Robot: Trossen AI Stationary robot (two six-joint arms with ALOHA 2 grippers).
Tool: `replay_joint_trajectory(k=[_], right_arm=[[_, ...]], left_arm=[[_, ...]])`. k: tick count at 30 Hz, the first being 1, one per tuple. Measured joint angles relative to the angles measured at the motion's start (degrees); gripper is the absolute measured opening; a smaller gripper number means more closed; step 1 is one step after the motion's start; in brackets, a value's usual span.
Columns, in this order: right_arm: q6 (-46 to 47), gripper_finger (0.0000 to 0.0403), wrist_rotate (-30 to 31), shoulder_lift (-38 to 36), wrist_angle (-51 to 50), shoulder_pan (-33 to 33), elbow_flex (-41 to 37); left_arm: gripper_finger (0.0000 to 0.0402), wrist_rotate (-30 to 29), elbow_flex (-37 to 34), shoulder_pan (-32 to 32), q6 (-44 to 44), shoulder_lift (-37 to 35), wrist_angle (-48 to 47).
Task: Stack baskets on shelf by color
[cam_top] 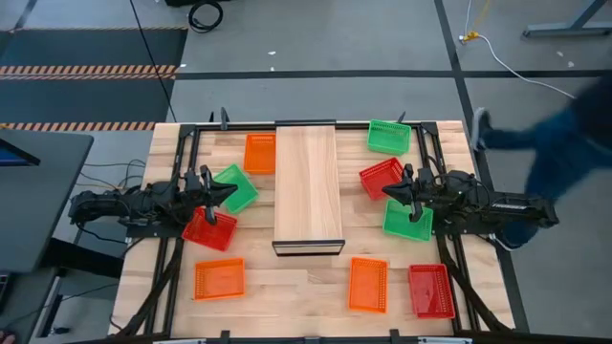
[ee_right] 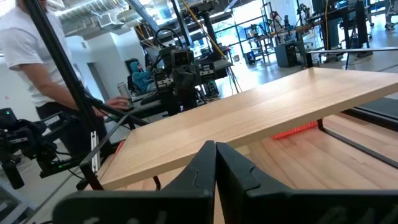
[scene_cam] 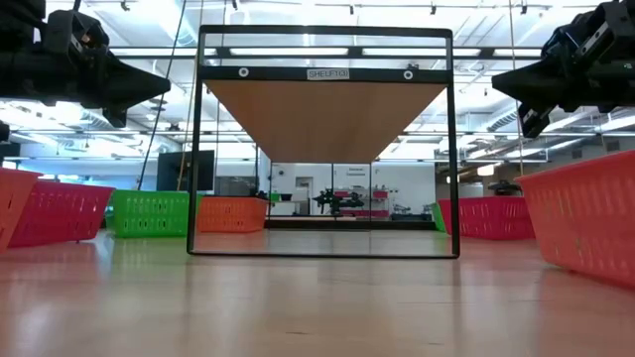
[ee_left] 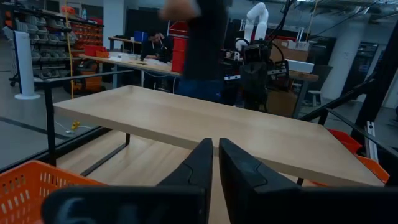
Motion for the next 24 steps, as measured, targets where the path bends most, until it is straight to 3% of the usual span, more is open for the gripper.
replay_joint_trajectory(k=[24], right_arm=[[0.00,0.0014,0.01,0.00,-0.01,0.02,0.00]], left_arm=[[0.0031,0.01,0.00,0.00,0.00,0.00,0.00]])
